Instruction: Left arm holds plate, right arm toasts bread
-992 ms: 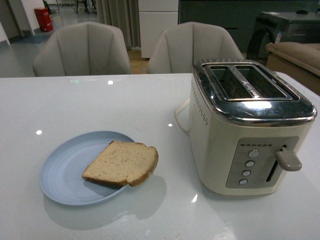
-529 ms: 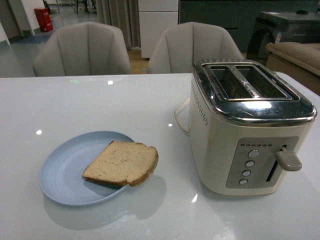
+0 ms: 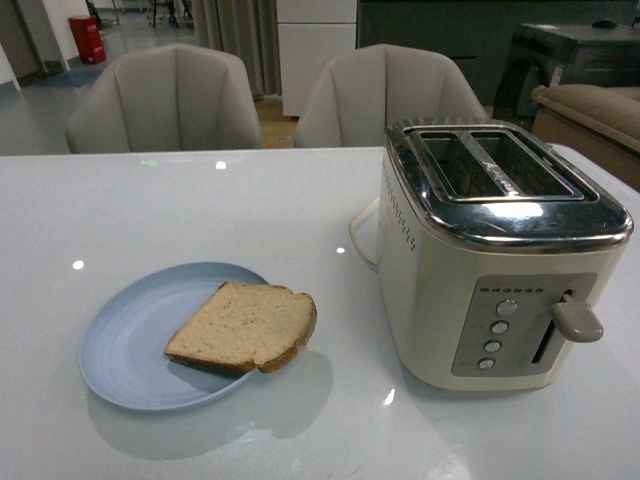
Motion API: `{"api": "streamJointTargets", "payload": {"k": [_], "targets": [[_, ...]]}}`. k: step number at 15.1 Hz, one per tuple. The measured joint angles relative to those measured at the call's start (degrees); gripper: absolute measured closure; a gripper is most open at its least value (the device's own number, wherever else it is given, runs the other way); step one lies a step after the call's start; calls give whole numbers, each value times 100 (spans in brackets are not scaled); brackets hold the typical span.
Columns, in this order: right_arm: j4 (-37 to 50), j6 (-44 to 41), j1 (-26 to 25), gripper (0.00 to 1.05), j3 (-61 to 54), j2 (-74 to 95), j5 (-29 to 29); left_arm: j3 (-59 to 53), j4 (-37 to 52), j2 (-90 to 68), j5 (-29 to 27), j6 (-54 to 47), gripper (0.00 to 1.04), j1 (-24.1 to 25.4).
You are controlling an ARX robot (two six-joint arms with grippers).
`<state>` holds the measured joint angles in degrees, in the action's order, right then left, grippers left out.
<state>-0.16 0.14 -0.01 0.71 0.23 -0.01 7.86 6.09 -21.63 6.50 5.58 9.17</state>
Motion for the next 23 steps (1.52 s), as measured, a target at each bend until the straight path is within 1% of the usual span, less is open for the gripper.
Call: {"api": "streamJointTargets", "payload": {"k": [1,2,3,4,6,8,11,13,15,17,22,23], "targets": [[-2,0,0,6,0,0,-2,39,955,-1049,234,-11,7,52],[-2,0,0,6,0,0,0,282,1943,-2277,275,-57,7,68],[-2,0,0,6,0,0,0,872,3139,-4017,302,-155,7,31],[-4,0,0,6,0,0,0,1384,3641,-5274,326,-199,7,-20],[-2,0,0,6,0,0,0,2170,3757,-7138,240,-310,7,-92],[-2,0,0,6,0,0,0,2706,3770,-8242,186,-424,7,-166],[-2,0,0,6,0,0,0,3213,3799,-9195,236,-503,7,-302],[-2,0,0,6,0,0,0,3416,3807,-9586,201,-562,7,-378],[-4,0,0,6,0,0,0,3722,3716,-10010,46,-555,7,-404],[-2,0,0,6,-2,0,-2,3930,3742,-10312,61,-439,7,-400],[-2,0,0,6,0,0,-2,3818,4266,-10555,380,-267,7,-496],[-2,0,0,6,0,0,0,3751,4395,-10579,413,-275,10,-503]]}}
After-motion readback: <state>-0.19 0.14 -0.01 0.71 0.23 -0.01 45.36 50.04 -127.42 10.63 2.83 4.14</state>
